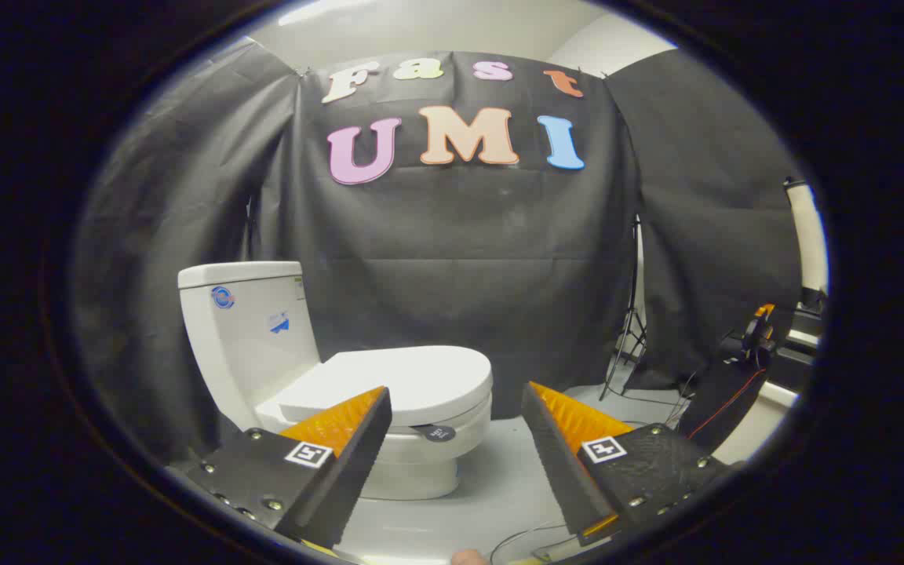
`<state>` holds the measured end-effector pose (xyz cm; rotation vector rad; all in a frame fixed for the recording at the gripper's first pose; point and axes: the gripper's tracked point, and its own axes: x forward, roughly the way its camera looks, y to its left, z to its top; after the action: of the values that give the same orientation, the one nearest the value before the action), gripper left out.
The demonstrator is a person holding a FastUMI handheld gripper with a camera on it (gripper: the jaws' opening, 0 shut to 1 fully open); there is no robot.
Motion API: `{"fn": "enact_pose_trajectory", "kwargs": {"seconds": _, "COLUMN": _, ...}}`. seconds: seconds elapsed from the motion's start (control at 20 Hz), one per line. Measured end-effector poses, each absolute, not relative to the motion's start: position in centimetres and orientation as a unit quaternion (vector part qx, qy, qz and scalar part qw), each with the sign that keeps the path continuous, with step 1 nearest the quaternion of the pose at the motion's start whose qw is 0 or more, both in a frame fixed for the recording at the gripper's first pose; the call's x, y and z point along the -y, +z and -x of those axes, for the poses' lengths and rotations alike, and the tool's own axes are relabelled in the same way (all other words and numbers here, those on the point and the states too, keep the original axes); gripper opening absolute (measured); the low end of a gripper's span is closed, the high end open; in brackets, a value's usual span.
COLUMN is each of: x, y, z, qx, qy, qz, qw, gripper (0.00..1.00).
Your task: Open the toilet lid.
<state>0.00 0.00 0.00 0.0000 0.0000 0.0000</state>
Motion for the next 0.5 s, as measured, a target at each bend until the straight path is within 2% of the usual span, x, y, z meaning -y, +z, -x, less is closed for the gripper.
{"fn": "enact_pose_trajectory", "kwargs": {"seconds": 0.5, "x": -0.68, "y": 0.02, "z": 0.03, "qx": 0.0, "qy": 0.009, "qz": 0.004, "qw": 1.0, "gripper": 0.99}}
